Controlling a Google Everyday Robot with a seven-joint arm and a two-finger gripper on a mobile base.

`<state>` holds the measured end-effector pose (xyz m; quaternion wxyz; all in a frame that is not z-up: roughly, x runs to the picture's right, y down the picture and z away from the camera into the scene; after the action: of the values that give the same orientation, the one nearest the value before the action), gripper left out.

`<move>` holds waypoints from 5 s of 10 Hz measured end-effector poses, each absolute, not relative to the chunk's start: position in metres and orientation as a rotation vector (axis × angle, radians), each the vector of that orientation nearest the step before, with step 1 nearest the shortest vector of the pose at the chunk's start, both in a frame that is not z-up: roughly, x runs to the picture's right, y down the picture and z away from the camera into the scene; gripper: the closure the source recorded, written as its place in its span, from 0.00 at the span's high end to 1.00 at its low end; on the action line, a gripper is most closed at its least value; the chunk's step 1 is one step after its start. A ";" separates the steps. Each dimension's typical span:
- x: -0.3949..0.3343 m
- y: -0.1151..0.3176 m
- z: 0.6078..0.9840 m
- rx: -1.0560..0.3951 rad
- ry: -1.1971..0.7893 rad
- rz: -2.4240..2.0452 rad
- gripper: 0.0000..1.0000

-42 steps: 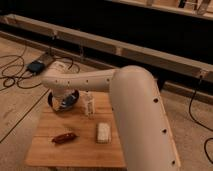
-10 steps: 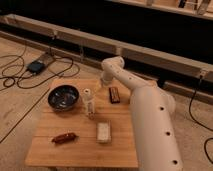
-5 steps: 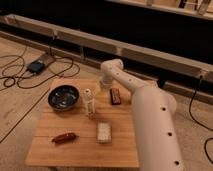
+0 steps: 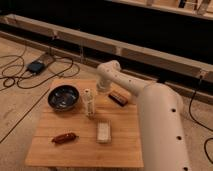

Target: Push the eraser across the table

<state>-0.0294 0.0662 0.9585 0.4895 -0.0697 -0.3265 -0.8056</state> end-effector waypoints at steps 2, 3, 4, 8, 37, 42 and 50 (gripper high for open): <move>-0.026 0.080 0.948 -0.195 -0.793 -1.938 0.80; -0.021 0.088 0.944 -0.216 -0.789 -1.924 0.80; -0.016 0.093 0.941 -0.234 -0.784 -1.914 0.80; -0.012 0.112 0.927 -0.274 -0.783 -1.882 0.80; 0.042 0.125 0.925 -0.314 -0.695 -1.755 0.80; 0.047 0.150 0.902 -0.355 -0.704 -1.709 0.80; 0.058 0.206 0.855 -0.407 -0.701 -1.555 0.80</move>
<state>0.0580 0.2057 0.8550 0.6398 -0.1783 -0.3072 -0.6815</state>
